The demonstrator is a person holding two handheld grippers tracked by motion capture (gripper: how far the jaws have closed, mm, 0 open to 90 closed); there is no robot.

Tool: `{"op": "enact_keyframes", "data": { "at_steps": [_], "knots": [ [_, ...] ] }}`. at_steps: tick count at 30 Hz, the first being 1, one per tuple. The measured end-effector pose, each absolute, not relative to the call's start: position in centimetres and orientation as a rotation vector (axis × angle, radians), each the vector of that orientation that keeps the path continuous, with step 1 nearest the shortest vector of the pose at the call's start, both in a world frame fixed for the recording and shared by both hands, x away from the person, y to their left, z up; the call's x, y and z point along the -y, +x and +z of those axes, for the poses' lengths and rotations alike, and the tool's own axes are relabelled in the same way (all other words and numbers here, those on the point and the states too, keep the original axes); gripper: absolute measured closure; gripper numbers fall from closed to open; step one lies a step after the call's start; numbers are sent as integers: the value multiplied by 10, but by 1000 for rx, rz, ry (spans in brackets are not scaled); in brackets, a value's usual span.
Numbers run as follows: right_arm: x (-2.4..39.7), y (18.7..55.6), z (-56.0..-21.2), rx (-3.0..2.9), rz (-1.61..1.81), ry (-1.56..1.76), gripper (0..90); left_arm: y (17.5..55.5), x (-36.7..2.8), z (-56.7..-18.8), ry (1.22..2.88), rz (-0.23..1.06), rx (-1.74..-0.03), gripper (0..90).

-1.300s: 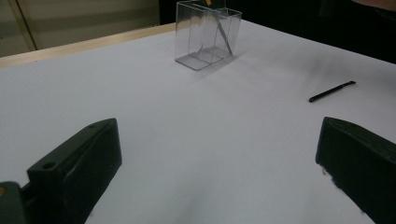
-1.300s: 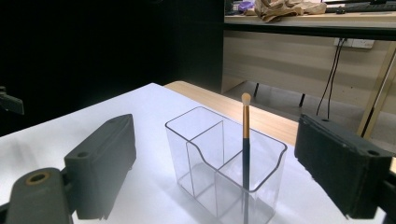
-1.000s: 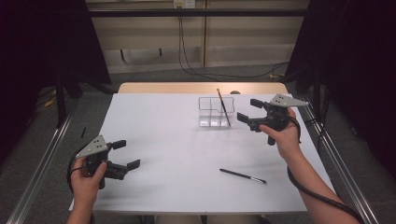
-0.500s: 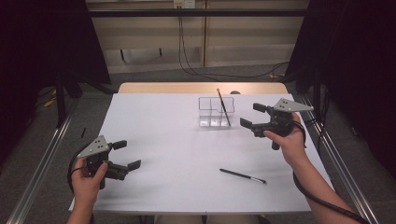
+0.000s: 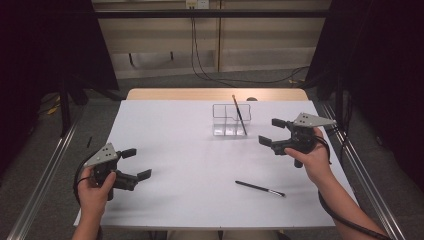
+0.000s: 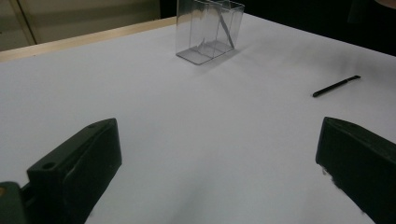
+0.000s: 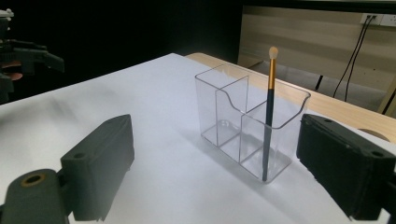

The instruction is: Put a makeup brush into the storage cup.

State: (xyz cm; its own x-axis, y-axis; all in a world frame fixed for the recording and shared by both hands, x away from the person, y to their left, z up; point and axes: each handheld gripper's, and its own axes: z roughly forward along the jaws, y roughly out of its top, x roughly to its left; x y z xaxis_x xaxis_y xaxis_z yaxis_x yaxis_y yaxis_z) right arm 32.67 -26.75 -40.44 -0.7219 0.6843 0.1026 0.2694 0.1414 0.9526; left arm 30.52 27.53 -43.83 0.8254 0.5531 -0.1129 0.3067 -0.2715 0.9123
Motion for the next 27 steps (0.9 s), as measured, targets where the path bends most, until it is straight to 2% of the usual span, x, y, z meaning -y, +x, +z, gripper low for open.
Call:
{"op": "enact_keyframes", "data": {
  "at_steps": [27],
  "knots": [
    [273,318,-410,-2170,1564,898,112,307,-275,-439,1892,270,-649,3]
  ]
}}
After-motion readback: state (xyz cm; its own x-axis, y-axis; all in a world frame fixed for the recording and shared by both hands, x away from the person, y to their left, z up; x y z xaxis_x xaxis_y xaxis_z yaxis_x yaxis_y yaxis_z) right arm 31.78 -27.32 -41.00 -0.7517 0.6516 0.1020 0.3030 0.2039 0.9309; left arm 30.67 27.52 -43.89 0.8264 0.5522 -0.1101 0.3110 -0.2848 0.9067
